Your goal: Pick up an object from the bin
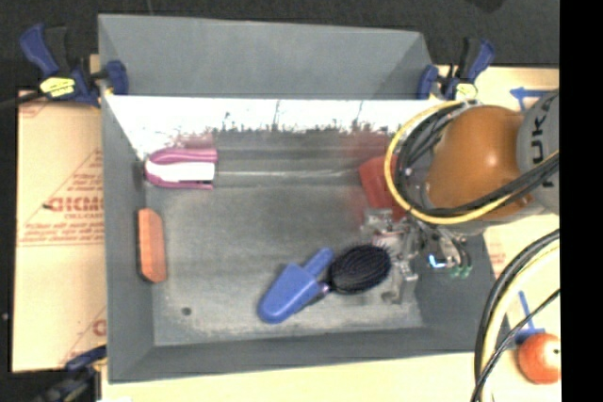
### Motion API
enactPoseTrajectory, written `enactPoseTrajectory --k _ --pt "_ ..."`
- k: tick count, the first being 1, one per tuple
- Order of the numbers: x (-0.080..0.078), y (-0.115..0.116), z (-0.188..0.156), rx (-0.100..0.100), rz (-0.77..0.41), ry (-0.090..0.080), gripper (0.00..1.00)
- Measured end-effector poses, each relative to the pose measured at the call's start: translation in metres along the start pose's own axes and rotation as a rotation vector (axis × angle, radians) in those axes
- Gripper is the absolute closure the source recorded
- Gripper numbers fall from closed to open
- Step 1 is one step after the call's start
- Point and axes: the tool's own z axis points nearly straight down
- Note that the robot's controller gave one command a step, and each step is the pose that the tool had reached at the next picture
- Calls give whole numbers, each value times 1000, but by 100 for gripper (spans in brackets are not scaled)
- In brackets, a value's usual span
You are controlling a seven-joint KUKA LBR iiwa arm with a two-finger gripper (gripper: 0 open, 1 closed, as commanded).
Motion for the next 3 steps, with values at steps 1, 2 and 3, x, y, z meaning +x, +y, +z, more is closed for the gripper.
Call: enactPoseTrajectory --k 1,2,3 --pt "2 25 55 -4 60 5 0" --pt "0 35 55 2 25 -4 0" --pt "-34 103 55 -4 109 1 100"
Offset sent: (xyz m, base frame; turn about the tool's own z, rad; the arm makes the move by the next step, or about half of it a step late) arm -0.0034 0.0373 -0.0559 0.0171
